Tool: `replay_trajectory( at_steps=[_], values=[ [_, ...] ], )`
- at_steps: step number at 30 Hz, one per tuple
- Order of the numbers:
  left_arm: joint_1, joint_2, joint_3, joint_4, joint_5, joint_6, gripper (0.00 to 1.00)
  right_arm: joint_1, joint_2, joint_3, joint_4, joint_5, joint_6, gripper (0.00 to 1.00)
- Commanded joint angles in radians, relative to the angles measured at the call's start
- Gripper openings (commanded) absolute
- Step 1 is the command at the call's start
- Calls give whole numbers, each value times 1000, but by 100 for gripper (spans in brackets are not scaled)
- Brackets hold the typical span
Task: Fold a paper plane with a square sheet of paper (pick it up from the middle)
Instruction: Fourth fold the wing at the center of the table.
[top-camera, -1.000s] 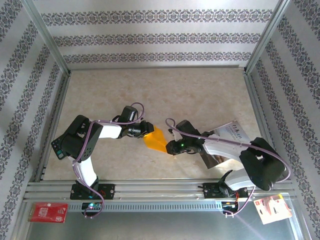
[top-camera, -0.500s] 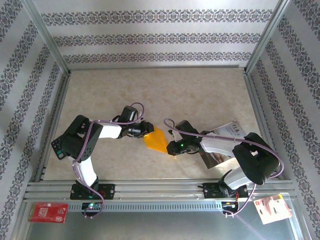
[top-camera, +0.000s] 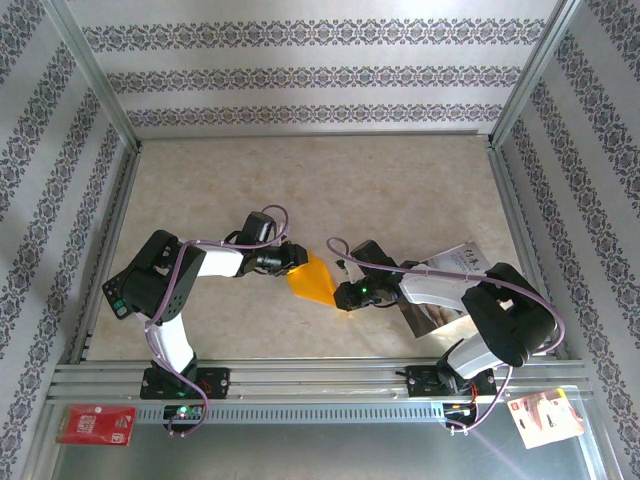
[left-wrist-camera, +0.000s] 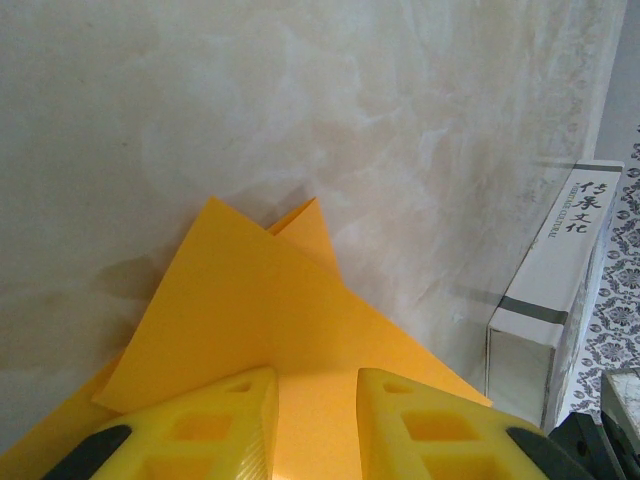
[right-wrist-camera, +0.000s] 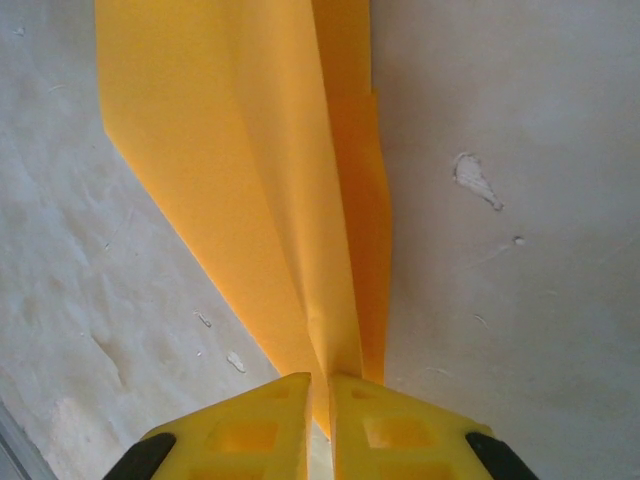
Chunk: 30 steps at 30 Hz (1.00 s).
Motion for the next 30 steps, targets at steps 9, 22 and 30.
replay_trajectory(
  at_steps=[9,22,30],
  values=[
    [19,31,-8,-108,-45,30,27,-17,22,-9,0,17,-26,13],
    [24,32,-11,-113,-55,36,27,-20,16,-66,-17,32,21,10],
    [27,35,-12,-125,-62,44,27,-8,-25,-104,-11,42,74,9]
  ],
)
